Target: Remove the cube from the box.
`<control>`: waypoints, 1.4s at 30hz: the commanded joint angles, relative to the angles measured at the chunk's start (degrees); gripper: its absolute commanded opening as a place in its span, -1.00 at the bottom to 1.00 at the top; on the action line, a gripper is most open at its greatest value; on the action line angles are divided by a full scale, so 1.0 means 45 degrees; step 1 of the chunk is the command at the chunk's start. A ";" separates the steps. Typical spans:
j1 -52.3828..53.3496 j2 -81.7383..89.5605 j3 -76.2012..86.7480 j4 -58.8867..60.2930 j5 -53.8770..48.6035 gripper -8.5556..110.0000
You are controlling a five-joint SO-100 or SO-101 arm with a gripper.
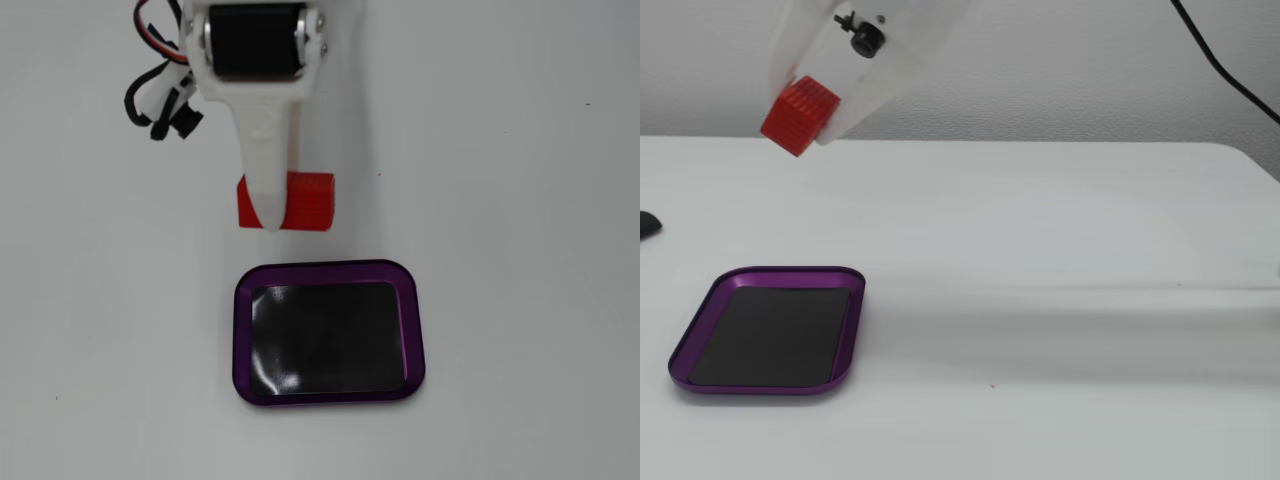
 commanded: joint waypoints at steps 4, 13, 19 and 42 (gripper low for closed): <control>-0.0078 0.3262 0.5605 -0.2305 -0.0352 -0.86; -0.0059 0.6211 1.3008 -0.5840 -0.0703 -0.86; -0.0059 0.6426 1.5957 -0.7930 -0.0703 -0.86; -0.0078 0.6602 1.6543 -0.8105 -0.0684 -0.43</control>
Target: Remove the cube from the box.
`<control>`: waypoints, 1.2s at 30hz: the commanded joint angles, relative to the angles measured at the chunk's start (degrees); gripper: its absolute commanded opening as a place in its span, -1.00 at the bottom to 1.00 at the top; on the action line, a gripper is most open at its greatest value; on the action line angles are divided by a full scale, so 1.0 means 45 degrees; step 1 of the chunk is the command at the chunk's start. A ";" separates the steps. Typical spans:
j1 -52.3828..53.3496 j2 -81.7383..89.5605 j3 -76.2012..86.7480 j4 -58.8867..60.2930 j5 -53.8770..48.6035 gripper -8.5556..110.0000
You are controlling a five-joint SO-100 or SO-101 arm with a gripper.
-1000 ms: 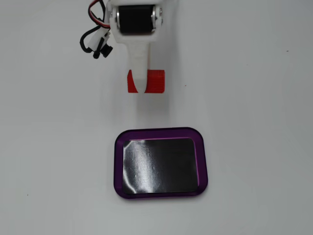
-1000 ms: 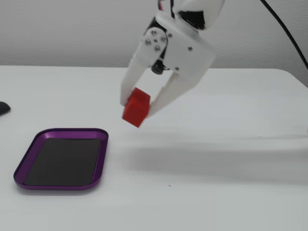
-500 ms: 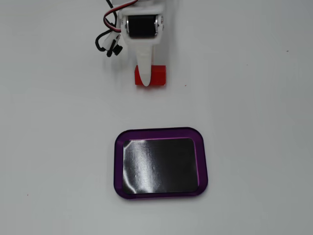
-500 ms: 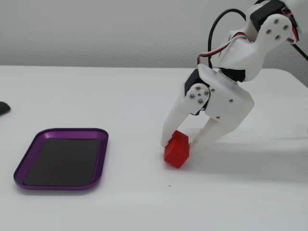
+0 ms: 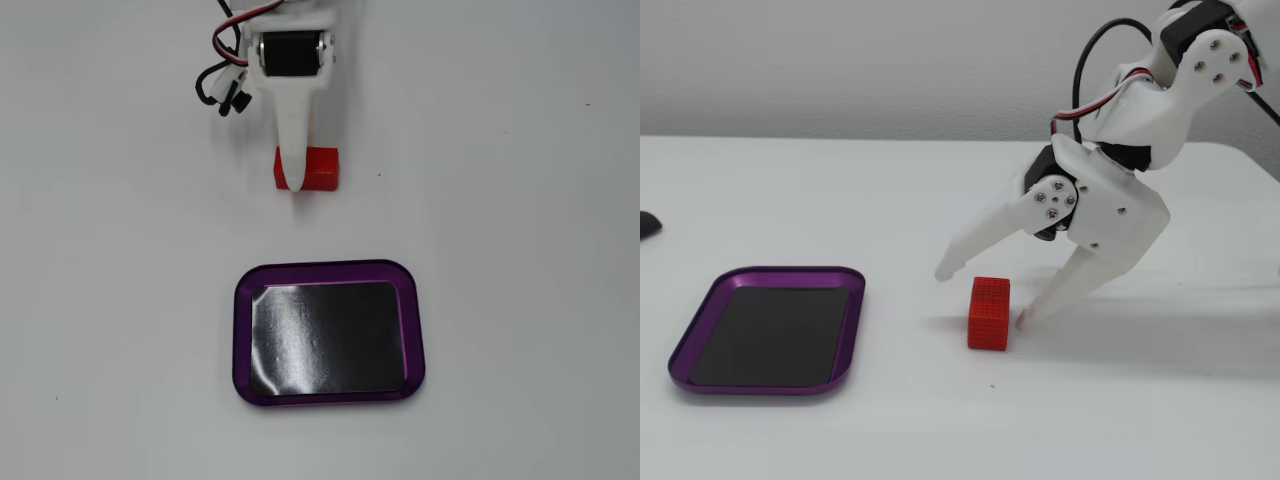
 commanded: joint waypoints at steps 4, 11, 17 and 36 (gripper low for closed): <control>-0.0039 0.0449 -0.0840 0.0820 -0.0098 -0.43; 0.0117 0.4531 -0.2891 0.2871 0.0078 -0.43; 0.0156 0.9746 -0.1758 0.2891 0.0098 -0.42; 0.0098 1.7988 0.6328 0.3359 0.2930 -0.42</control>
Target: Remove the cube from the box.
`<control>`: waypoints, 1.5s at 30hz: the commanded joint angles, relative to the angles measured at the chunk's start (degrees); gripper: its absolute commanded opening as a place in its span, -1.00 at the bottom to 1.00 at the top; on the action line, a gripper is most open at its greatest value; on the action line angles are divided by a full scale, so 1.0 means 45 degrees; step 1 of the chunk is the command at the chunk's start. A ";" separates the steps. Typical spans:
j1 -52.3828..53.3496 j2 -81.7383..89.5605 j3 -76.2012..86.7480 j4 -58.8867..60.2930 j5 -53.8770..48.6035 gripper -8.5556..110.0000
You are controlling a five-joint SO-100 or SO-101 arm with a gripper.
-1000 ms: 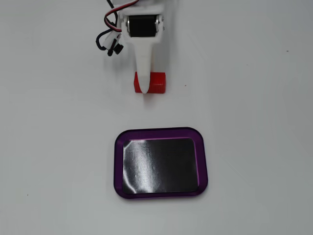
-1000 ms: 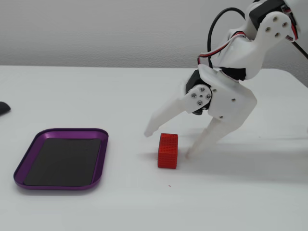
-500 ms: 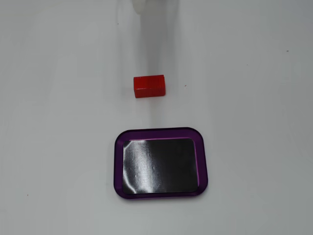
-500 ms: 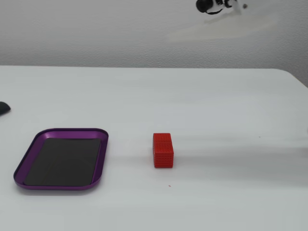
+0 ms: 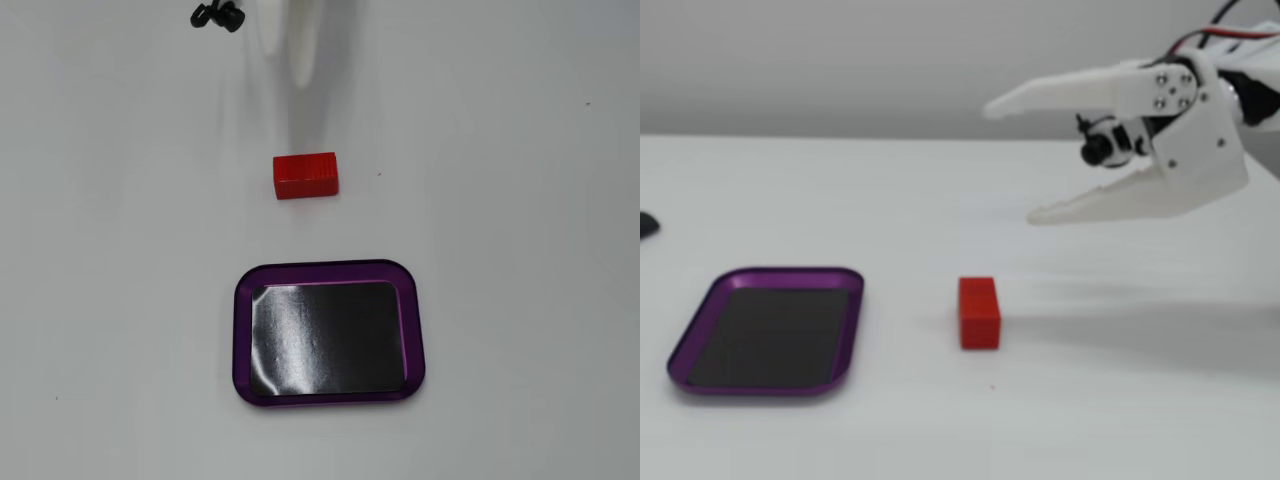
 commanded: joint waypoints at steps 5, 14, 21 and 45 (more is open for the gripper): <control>-0.0020 0.0762 0.0449 0.0176 0.0684 -0.42; -0.0117 0.0742 0.0723 0.0723 -0.0117 -0.43; 0.0000 0.0723 0.0684 0.0781 -0.1309 -0.61; 0.0000 0.0723 0.0723 0.0801 -0.1348 -0.86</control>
